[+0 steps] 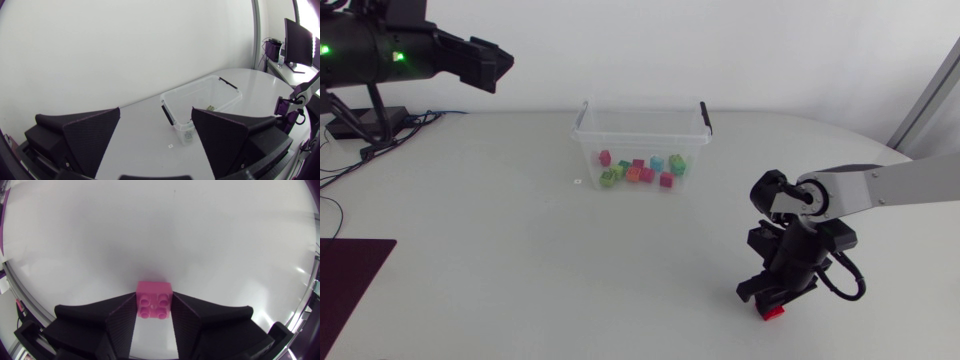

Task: Pick up the duplo bricks and place them in the container

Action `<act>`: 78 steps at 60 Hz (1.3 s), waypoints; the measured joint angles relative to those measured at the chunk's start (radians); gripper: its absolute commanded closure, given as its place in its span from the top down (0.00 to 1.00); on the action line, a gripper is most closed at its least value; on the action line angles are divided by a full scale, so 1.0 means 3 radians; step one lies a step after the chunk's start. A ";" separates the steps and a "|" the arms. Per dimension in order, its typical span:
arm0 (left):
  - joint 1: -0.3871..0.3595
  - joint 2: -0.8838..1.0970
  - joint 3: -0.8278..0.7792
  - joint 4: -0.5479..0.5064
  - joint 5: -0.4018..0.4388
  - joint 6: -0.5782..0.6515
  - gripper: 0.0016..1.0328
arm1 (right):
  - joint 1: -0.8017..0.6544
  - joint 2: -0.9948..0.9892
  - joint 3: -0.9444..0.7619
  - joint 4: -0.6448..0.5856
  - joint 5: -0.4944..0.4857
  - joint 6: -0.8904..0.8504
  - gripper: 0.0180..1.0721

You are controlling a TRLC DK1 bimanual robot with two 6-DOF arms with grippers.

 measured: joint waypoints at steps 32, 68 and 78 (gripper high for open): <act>0.0533 -0.0696 -0.1166 0.0066 -0.0001 0.0223 0.96 | -0.0064 -0.1106 0.0738 0.0019 -0.0080 -0.0476 0.32; 0.0618 -0.1326 -0.1843 0.0051 -0.0211 0.0202 0.96 | -0.0173 -0.0458 0.1770 0.1066 -0.0454 -0.0877 0.32; 0.0618 -0.1592 -0.1930 -0.0004 -0.0235 0.0195 0.96 | -0.0052 0.0022 0.2185 0.1294 -0.0440 -0.0877 0.32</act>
